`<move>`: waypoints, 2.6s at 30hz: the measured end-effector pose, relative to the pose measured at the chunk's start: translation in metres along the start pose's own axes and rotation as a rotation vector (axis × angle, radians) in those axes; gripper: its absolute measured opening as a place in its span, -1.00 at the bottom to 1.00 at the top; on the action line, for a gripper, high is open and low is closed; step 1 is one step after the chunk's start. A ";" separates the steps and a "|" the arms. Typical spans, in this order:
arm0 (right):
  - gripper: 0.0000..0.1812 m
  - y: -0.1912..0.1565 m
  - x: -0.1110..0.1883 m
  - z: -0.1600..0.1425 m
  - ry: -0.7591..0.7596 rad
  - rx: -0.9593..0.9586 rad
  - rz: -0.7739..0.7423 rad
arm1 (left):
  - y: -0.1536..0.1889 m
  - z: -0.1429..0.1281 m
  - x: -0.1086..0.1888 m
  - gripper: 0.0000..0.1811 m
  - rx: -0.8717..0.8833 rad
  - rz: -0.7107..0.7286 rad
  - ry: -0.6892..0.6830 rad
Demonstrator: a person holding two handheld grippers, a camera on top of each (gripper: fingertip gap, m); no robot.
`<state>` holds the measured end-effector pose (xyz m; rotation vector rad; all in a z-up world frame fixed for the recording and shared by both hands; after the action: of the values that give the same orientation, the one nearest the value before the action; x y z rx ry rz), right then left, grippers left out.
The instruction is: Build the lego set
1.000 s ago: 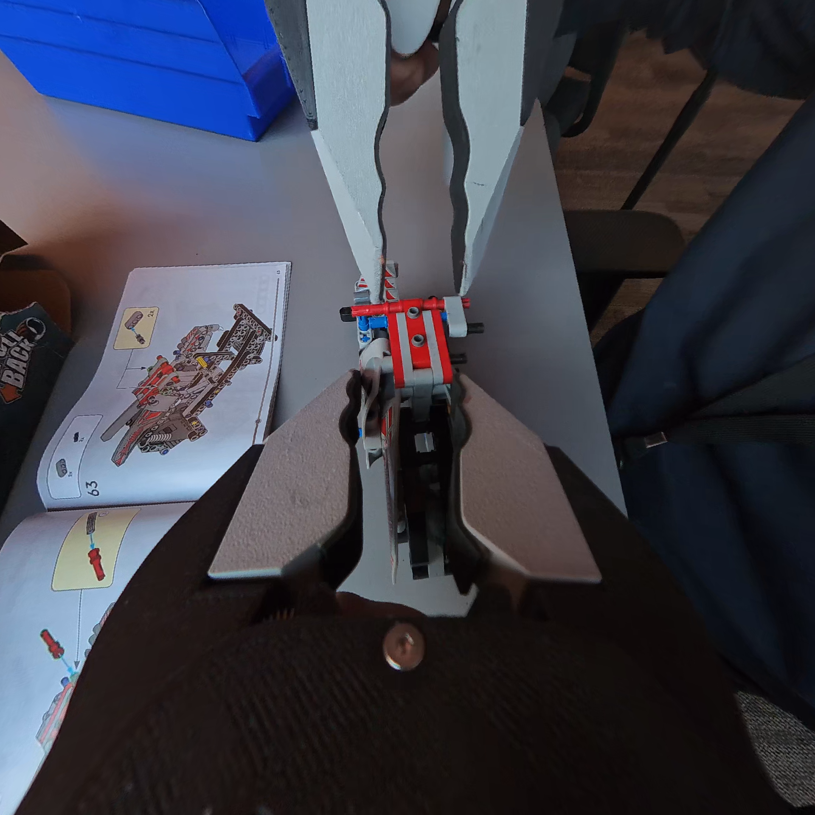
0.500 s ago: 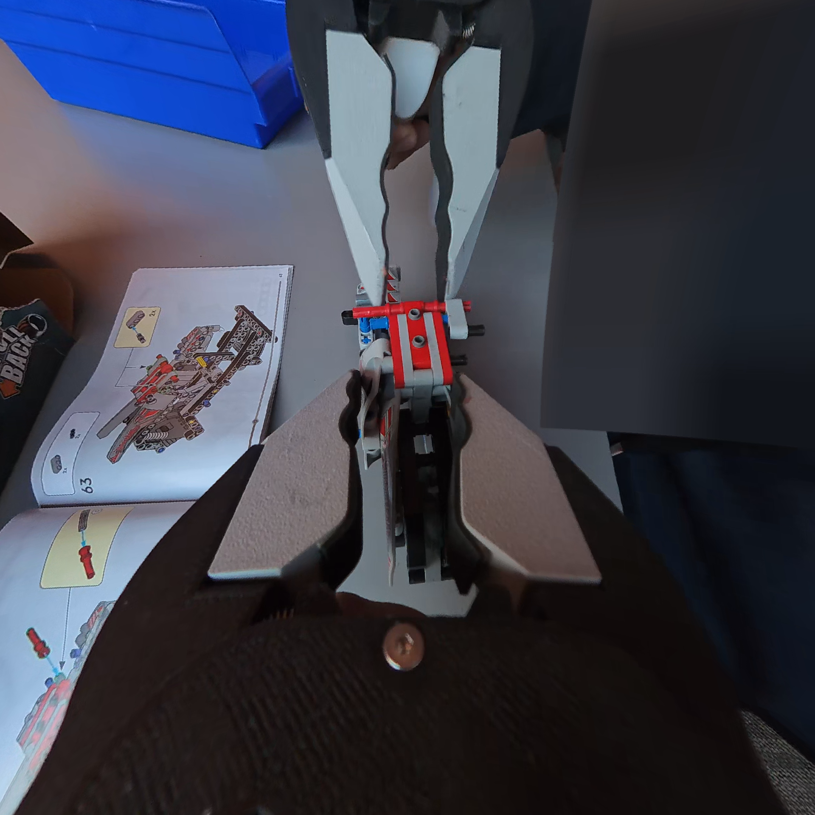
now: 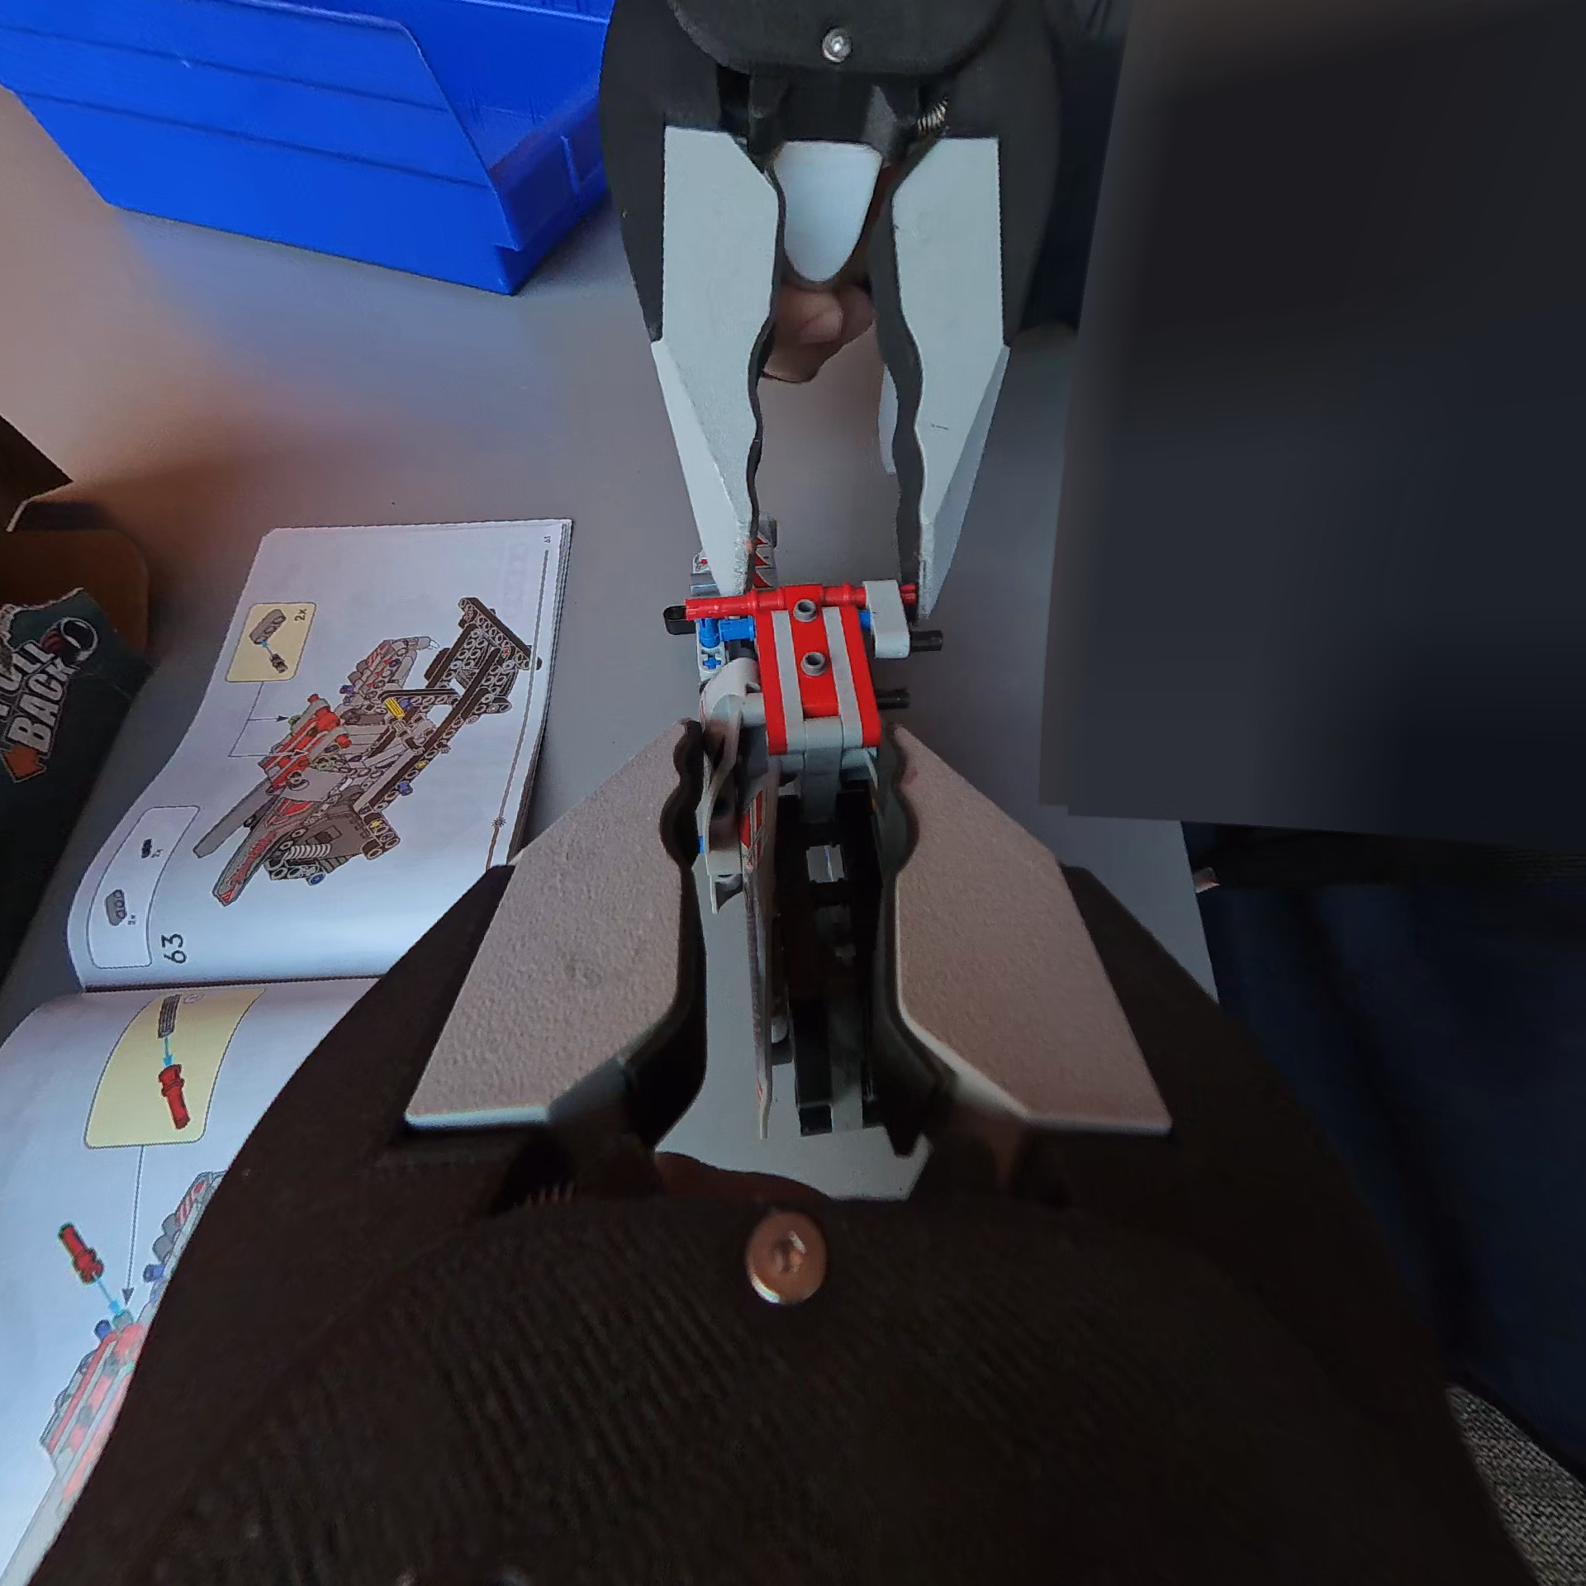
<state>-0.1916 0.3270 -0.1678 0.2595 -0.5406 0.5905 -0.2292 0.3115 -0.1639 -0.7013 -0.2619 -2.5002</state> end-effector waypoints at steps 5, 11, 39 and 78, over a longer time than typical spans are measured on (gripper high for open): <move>-0.59 0.000 0.000 0.001 0.003 0.007 0.024 | 0.000 0.000 0.000 -0.59 -0.003 -0.010 0.004; -0.63 0.001 0.000 0.002 0.039 -0.001 0.059 | 0.001 -0.001 0.001 -0.59 -0.001 -0.027 0.010; -0.71 -0.034 0.021 0.001 0.041 0.049 -0.545 | -0.002 0.014 0.014 -0.58 0.094 -0.080 0.099; -0.83 0.015 0.021 -0.006 0.342 -1.010 0.129 | -0.015 0.013 0.007 -0.69 0.425 -0.174 -0.083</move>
<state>-0.1835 0.3509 -0.1597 -0.8232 -0.4651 0.4113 -0.2368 0.3247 -0.1496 -0.6243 -0.8868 -2.4555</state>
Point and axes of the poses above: each gripper's, where its closed fingertips meet, x back along the fingers, z out of its top, y = z × x across the jaws, the point moved 1 cm from there along x, back along the fingers, and after that the axes turned 3 degrees about -z, right-handed, at the moved point
